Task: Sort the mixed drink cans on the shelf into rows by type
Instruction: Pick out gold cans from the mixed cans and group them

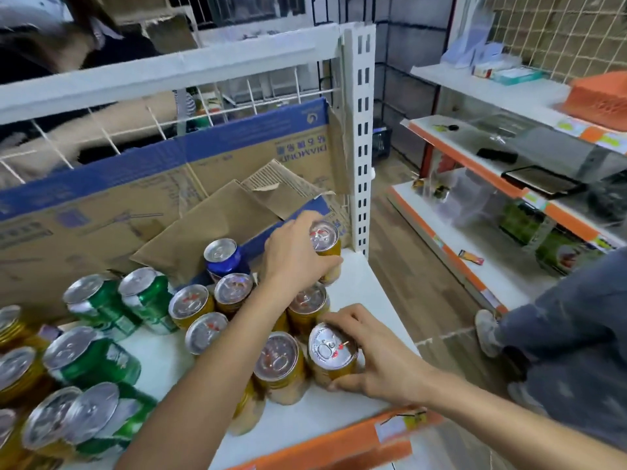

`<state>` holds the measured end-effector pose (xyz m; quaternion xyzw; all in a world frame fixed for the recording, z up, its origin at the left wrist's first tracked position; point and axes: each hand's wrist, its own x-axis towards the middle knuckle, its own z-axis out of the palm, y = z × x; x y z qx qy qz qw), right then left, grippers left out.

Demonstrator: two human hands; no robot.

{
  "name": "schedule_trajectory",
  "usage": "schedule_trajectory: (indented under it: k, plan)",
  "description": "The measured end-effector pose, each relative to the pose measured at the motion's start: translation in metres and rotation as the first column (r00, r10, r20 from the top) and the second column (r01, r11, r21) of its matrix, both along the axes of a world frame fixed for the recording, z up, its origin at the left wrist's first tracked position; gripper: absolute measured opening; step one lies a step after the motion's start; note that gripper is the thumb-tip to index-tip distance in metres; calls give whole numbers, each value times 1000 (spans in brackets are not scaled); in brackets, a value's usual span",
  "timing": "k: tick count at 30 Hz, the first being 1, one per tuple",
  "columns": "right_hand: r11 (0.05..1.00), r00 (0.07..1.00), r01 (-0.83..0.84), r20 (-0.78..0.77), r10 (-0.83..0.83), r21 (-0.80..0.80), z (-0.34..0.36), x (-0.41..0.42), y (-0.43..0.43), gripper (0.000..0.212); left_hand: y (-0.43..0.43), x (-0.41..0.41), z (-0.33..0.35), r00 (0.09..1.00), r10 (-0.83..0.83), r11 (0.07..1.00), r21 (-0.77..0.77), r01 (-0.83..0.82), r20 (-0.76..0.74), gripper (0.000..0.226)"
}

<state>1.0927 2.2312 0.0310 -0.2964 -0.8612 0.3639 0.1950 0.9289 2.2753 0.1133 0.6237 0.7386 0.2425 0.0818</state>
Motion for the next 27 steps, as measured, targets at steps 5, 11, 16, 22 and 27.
schedule_trajectory:
  k: [5,11,16,22,27]
  plan:
    - [987,988,9,149,-33,161,-2,2,2,90,13,7,-24,988,-4,986,-165,-22,-156,65]
    - [991,988,26,150,-46,134,5,4,1,95,17,10,-40,964,-25,964,-262,-47,-263,69]
    - [980,992,115,34,-122,165,23,6,8,72,-1,4,-24,980,-59,973,-230,14,-192,69]
    - [957,995,100,-7,-102,271,46,-12,11,48,-60,-22,-6,987,-57,990,-135,36,-153,55]
    - [937,999,1,30,-12,348,62,-49,-1,45,-115,-63,2,985,58,997,-39,-65,-162,53]
